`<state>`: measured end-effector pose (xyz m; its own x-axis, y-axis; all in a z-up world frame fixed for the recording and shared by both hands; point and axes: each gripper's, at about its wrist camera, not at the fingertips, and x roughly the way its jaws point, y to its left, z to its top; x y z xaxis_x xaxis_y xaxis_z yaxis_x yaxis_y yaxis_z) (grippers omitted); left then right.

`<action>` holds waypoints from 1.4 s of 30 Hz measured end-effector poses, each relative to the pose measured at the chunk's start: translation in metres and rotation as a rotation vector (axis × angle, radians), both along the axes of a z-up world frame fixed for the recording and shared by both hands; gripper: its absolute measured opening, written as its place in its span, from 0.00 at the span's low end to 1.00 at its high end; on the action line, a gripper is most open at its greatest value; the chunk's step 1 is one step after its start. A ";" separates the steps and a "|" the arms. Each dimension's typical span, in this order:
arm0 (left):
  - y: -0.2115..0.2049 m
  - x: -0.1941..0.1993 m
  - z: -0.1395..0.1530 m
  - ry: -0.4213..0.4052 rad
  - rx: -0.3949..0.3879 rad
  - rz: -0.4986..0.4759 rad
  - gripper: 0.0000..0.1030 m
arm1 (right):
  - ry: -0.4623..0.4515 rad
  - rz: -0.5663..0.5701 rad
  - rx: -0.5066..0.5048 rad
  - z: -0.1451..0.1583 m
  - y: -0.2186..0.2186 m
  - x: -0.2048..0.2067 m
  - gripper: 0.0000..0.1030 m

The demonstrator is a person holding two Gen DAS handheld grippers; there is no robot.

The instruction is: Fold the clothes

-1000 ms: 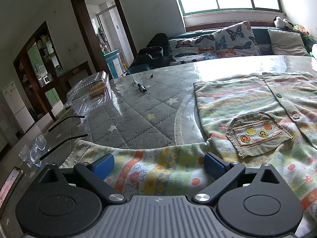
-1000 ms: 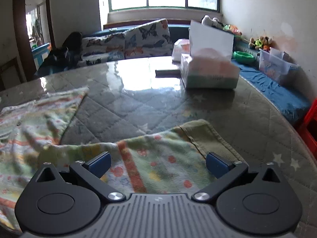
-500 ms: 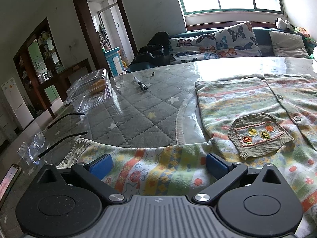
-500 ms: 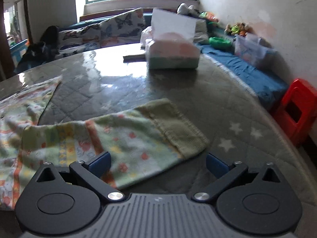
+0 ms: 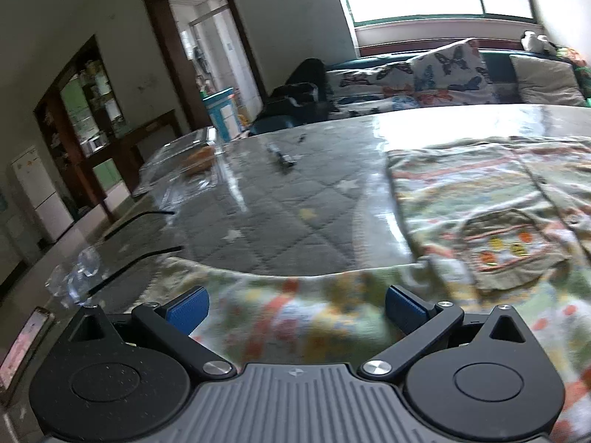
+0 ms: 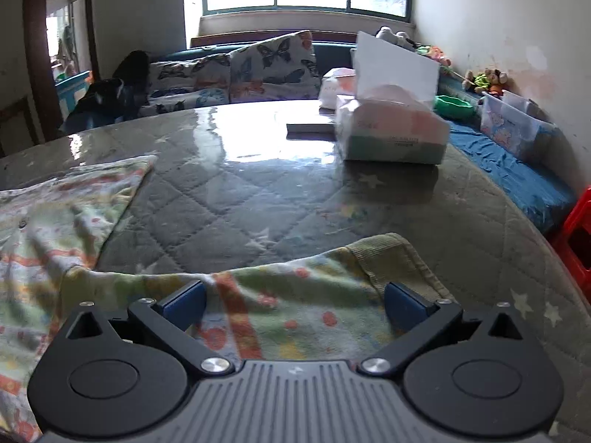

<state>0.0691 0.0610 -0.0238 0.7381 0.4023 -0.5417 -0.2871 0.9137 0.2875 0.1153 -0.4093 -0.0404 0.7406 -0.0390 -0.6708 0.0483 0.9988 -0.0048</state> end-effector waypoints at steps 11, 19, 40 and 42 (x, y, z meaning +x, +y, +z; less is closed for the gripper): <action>0.042 0.000 -0.002 0.003 0.045 0.101 1.00 | 0.010 -0.079 0.001 -0.001 -0.020 -0.010 1.00; 0.053 -0.007 0.002 0.013 0.031 0.131 1.00 | -0.011 -0.026 -0.032 0.006 -0.003 -0.023 1.00; -0.011 -0.043 0.026 -0.009 -0.103 -0.163 1.00 | -0.008 0.209 0.037 0.013 0.063 -0.055 1.00; -0.028 -0.046 0.027 -0.014 -0.106 -0.222 1.00 | -0.012 0.258 0.052 0.017 0.076 -0.058 1.00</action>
<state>0.0228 0.0334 0.0034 0.8098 0.1707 -0.5613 -0.0791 0.9798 0.1839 0.0569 -0.3336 -0.0236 0.7298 0.1866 -0.6578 -0.2081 0.9770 0.0463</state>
